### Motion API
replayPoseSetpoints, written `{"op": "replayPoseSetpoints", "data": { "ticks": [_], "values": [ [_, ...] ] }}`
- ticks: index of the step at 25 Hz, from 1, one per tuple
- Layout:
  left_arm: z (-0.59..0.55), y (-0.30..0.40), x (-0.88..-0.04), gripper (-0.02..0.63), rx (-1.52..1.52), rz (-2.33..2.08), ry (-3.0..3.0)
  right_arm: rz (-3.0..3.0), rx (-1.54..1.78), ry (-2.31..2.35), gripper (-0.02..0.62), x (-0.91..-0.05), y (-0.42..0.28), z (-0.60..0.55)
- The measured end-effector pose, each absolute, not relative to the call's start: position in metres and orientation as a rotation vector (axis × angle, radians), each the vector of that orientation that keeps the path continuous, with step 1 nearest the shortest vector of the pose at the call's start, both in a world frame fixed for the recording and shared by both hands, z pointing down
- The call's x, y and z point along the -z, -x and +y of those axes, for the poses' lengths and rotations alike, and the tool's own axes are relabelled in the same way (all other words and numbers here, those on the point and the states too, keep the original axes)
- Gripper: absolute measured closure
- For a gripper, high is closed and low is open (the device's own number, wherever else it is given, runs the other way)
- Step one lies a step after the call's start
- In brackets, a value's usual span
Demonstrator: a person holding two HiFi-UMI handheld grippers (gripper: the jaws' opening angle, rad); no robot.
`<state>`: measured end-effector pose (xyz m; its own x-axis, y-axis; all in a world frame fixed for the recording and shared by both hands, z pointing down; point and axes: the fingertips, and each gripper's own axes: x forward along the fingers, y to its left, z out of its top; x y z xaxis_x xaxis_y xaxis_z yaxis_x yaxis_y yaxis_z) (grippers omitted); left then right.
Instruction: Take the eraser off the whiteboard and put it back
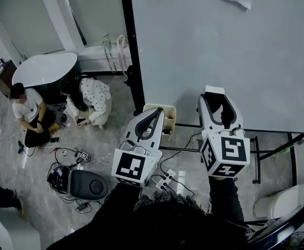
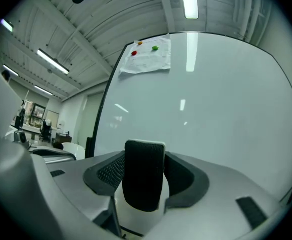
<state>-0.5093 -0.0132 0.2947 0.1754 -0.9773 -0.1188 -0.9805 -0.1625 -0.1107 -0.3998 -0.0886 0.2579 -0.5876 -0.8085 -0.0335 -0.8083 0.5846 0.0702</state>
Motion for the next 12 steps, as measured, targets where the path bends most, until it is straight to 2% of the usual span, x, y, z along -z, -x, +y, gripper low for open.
{"op": "replayPoseSetpoints", "data": {
  "ticks": [12],
  "values": [
    [-0.036, 0.459, -0.284, 0.6, -0.089, 1.865, 2.314, -2.715, 0.089, -1.548, 0.35, -0.259, 0.32, -0.103]
  ]
}}
